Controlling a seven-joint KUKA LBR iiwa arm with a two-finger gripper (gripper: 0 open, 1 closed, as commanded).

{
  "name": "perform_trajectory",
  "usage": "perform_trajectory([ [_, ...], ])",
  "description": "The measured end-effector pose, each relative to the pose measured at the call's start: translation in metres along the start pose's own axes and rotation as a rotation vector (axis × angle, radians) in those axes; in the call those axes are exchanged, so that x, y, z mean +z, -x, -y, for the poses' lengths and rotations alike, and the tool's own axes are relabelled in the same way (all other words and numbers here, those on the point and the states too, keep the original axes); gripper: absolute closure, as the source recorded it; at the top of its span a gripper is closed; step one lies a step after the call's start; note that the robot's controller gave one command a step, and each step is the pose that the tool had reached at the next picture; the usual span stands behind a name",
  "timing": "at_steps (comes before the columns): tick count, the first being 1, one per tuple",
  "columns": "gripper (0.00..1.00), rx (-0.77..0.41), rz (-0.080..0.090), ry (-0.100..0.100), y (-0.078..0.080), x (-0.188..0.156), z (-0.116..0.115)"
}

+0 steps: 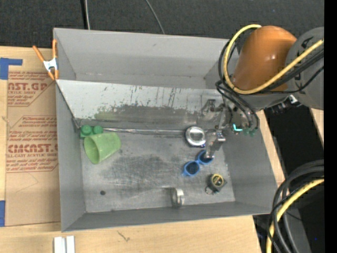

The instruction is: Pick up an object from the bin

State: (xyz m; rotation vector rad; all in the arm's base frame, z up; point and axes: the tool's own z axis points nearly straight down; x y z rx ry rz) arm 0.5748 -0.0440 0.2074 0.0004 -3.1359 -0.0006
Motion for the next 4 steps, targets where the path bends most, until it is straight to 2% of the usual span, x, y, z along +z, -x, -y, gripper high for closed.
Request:
perform_trajectory([
  [1, 0.00, -0.340, 0.016, -0.001, -0.022, 0.134, 0.008],
  [2, 0.00, -0.376, 0.010, -0.002, -0.018, 0.106, 0.012],
  [3, 0.00, -0.382, 0.007, 0.000, -0.020, 0.108, 0.005],
  [4, 0.00, -0.325, 0.018, 0.000, -0.027, 0.134, 0.013],
])
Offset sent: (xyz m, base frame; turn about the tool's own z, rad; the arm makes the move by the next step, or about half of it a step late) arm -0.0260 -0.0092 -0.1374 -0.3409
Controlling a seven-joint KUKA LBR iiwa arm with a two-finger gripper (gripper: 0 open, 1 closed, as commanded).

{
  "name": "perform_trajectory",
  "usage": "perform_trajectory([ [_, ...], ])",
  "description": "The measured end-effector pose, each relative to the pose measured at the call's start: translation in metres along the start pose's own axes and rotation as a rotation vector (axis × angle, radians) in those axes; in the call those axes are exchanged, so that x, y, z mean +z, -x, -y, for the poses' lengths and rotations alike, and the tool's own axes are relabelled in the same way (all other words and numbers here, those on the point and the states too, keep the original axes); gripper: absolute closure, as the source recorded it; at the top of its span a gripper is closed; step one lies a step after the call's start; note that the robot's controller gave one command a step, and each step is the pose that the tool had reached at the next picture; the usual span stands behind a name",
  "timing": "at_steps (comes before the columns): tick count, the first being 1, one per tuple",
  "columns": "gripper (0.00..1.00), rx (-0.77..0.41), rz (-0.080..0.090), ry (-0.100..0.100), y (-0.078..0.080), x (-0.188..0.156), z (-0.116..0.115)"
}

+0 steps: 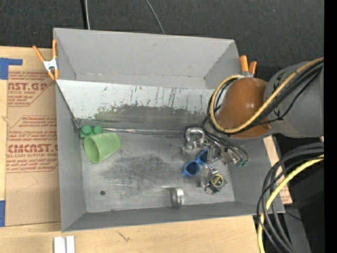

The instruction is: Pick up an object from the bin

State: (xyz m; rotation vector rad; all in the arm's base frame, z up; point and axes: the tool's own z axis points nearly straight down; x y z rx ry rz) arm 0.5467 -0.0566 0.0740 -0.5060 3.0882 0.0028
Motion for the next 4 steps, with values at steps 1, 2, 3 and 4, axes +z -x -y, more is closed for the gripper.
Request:
perform_trajectory([
  [1, 0.00, -0.001, -0.007, 0.000, 0.002, -0.002, -0.001],
  [2, 1.00, 0.000, 0.008, -0.003, 0.006, -0.005, 0.000],
  [3, 1.00, 0.000, -0.007, -0.002, 0.008, -0.044, -0.001],
  [4, 1.00, 0.000, -0.009, -0.001, 0.010, -0.060, -0.001],
])
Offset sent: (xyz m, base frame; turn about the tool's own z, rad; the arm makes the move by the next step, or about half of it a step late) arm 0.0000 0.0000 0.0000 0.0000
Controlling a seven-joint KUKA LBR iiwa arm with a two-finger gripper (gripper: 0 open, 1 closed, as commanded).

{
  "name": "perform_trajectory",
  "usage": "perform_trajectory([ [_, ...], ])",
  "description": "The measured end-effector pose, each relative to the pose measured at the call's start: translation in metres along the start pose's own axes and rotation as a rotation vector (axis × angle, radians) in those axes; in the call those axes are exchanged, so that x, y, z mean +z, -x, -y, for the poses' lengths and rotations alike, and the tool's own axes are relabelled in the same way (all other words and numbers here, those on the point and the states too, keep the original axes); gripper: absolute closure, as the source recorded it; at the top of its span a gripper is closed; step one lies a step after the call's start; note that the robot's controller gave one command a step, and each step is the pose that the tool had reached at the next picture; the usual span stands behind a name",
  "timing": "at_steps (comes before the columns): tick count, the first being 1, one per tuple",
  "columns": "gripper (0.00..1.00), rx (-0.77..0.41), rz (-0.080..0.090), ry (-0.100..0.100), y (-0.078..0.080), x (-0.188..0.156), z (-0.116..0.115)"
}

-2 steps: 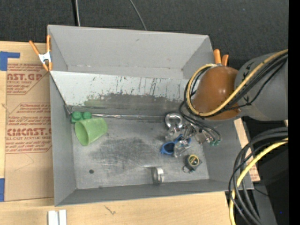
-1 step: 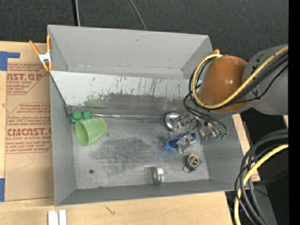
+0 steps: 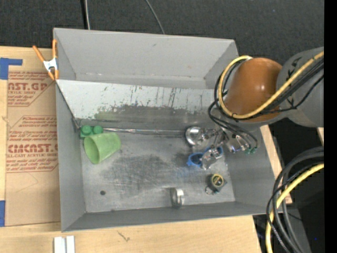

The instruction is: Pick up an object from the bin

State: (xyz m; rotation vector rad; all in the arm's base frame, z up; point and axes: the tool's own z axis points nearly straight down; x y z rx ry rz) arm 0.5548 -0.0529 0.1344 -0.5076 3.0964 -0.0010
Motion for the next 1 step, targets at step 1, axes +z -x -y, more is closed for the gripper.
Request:
perform_trajectory([
  [1, 1.00, 0.000, 0.004, -0.002, 0.0023, -0.0530, -0.0004],
])
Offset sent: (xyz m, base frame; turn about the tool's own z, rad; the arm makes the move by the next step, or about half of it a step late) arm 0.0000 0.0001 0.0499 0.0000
